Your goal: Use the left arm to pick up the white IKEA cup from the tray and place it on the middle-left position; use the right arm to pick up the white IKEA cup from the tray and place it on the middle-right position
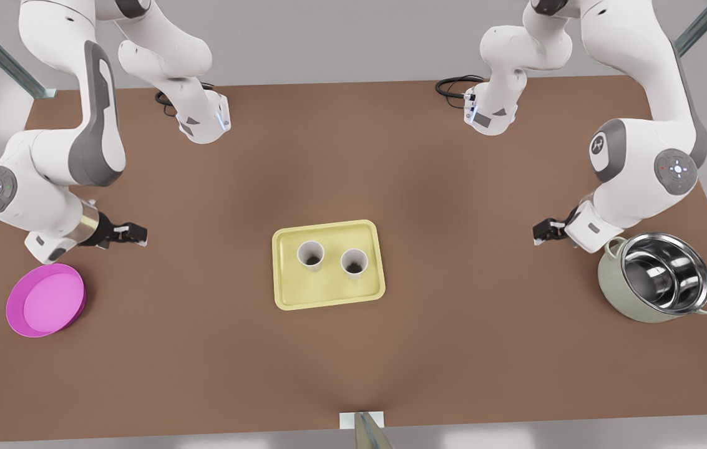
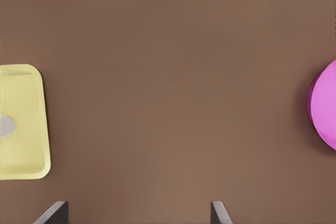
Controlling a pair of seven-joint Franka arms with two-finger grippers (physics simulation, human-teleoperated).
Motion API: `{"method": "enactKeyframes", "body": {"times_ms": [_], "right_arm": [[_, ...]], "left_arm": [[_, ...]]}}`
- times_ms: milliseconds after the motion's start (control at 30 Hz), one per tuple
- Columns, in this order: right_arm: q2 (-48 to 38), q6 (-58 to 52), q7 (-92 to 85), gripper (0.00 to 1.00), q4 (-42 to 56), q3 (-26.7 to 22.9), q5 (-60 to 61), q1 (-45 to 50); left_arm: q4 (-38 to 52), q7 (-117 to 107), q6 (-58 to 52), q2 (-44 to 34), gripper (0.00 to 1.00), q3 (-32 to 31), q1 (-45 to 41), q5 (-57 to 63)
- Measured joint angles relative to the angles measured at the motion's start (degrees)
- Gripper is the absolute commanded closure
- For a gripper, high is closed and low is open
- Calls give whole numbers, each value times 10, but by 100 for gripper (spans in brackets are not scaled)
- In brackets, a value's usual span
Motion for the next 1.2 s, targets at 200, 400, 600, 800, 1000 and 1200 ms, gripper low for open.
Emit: {"method": "enactKeyframes", "body": {"times_ms": [200,400,600,800,1000,1200], "right_arm": [[13,31,-5,0,1,4,0,54],[42,42,-6,0,24,13,2,215],[179,52,24,0,148,78,2,232],[217,68,61,0,169,82,-1,244],[253,115,83,0,137,79,-2,232],[281,143,97,0,136,80,-2,235]], "left_arm": [[43,-20,21,68,0,-26,-112,-8],[75,-126,59,187,0,-31,-290,8],[92,-219,121,261,0,-30,-321,25],[95,-284,164,280,0,-22,-321,38],[96,-330,205,298,0,-15,-320,50],[122,-366,232,323,0,-15,-320,49]]}}
